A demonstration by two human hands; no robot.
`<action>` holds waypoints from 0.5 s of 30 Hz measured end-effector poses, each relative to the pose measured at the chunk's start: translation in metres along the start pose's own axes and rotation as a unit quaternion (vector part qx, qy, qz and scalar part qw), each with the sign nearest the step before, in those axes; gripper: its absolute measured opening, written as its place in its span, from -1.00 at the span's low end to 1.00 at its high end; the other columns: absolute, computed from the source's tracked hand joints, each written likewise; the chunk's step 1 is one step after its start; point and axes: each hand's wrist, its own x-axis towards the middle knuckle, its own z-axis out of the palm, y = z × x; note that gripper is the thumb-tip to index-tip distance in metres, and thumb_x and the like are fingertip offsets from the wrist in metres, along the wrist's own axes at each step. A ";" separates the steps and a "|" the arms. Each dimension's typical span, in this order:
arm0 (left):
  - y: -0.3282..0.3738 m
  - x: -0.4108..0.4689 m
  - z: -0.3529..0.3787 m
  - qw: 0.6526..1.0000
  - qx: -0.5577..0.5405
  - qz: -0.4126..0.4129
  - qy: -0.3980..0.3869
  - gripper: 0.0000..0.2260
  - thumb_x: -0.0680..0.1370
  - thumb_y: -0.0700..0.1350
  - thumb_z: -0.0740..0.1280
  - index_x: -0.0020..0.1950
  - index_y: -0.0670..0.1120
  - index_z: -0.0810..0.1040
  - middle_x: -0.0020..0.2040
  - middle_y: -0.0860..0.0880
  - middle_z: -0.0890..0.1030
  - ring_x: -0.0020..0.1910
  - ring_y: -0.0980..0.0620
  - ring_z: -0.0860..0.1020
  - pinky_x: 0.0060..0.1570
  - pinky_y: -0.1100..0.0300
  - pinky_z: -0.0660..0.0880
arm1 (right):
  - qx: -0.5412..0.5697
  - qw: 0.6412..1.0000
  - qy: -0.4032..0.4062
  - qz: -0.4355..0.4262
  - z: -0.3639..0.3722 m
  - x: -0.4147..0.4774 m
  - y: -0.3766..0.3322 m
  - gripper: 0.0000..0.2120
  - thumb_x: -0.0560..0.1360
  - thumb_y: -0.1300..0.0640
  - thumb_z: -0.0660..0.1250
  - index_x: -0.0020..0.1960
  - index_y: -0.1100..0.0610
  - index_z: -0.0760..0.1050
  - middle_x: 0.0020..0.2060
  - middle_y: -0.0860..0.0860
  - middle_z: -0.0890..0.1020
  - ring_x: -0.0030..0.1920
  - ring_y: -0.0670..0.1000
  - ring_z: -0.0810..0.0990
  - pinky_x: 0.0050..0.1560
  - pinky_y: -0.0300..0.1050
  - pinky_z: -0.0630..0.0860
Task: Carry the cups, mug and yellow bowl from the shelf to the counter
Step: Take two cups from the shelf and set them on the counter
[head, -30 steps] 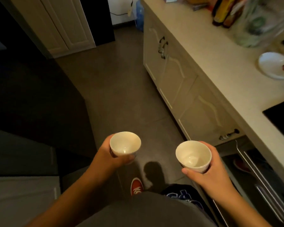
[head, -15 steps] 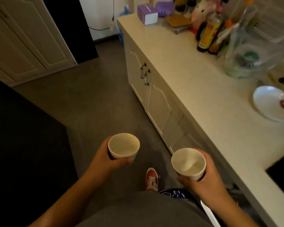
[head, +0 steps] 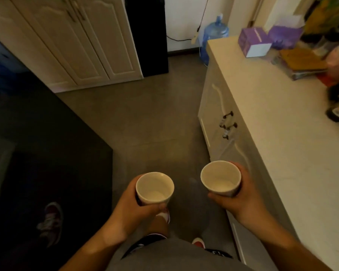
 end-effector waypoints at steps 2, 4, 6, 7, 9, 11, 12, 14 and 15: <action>0.003 0.034 -0.017 1.000 -0.008 -0.003 0.003 -0.32 0.15 0.07 0.60 0.19 0.27 0.40 0.06 0.43 0.56 0.08 0.42 0.52 -0.18 0.53 0.50 | 0.008 1.000 -0.003 0.000 0.011 0.034 -0.007 -0.16 0.12 0.11 0.64 0.31 -0.07 0.33 0.12 -0.30 0.52 0.14 -0.35 0.49 0.00 -0.53 0.46; 0.011 0.072 -0.033 1.000 -0.020 -0.004 0.002 -0.33 0.16 0.04 0.61 0.18 0.29 0.40 0.05 0.46 0.55 0.07 0.43 0.52 -0.22 0.51 0.51 | 0.010 1.000 0.013 0.002 0.020 0.067 -0.012 -0.16 0.15 0.20 0.65 0.31 -0.09 0.34 0.14 -0.25 0.53 0.14 -0.35 0.49 -0.02 -0.56 0.45; 0.025 0.110 -0.048 1.000 -0.023 -0.003 -0.010 -0.33 0.16 0.01 0.61 0.17 0.28 0.41 0.06 0.44 0.56 0.07 0.43 0.52 -0.22 0.52 0.50 | 0.006 0.999 0.034 0.009 0.025 0.093 -0.017 -0.15 0.14 0.27 0.66 0.26 -0.22 0.36 0.10 -0.29 0.54 0.11 -0.36 0.51 -0.07 -0.51 0.49; 0.035 0.129 -0.054 1.000 -0.019 -0.002 -0.023 -0.33 0.15 0.00 0.62 0.17 0.27 0.42 0.06 0.42 0.57 0.07 0.41 0.53 -0.21 0.53 0.50 | 0.005 0.999 0.045 0.015 0.025 0.104 -0.020 -0.14 0.13 0.27 0.66 0.21 -0.30 0.36 0.06 -0.35 0.55 0.09 -0.37 0.51 -0.10 -0.48 0.50; 0.058 0.167 -0.063 0.998 -0.003 0.001 -0.056 -0.30 0.14 -0.02 0.62 0.19 0.25 0.42 0.09 0.29 0.61 0.09 0.37 0.54 -0.19 0.48 0.52 | 0.005 0.997 0.065 0.030 0.022 0.122 -0.029 -0.14 0.09 0.17 0.67 0.15 -0.45 0.35 0.02 -0.43 0.54 0.07 -0.38 0.51 -0.06 -0.40 0.48; 0.084 0.204 -0.064 0.996 0.013 0.011 -0.092 -0.29 0.17 -0.06 0.62 0.22 0.23 0.40 0.13 0.16 0.60 0.12 0.26 0.55 -0.13 0.42 0.52 | 0.012 0.995 0.090 0.052 0.014 0.135 -0.033 -0.17 0.07 0.04 0.65 0.14 -0.50 0.33 0.03 -0.45 0.53 0.08 -0.36 0.51 -0.01 -0.32 0.47; 0.097 0.221 -0.061 0.993 0.022 0.016 -0.113 -0.28 0.18 -0.08 0.62 0.24 0.21 0.39 0.16 0.13 0.57 0.14 0.20 0.55 -0.11 0.40 0.51 | 0.014 0.992 0.107 0.062 0.009 0.139 -0.035 -0.17 0.07 0.04 0.65 0.14 -0.50 0.33 0.03 -0.45 0.52 0.08 -0.36 0.51 0.00 -0.30 0.47; 0.120 0.253 -0.049 0.988 0.028 0.026 -0.150 -0.27 0.17 -0.06 0.60 0.28 0.16 0.39 0.19 0.09 0.56 0.16 0.11 0.55 -0.07 0.33 0.52 | 0.015 0.986 0.143 0.081 -0.001 0.145 -0.039 -0.15 0.09 0.06 0.67 0.14 -0.50 0.31 0.03 -0.48 0.50 0.08 -0.37 0.49 0.00 -0.30 0.47; 0.130 0.269 -0.042 0.985 0.027 0.028 -0.167 -0.26 0.16 -0.04 0.60 0.28 0.15 0.40 0.19 0.08 0.57 0.16 0.09 0.56 -0.05 0.29 0.54 | 0.016 0.983 0.158 0.088 -0.007 0.148 -0.040 -0.17 0.09 0.02 0.67 0.15 -0.47 0.31 0.03 -0.49 0.50 0.08 -0.37 0.49 -0.01 -0.31 0.46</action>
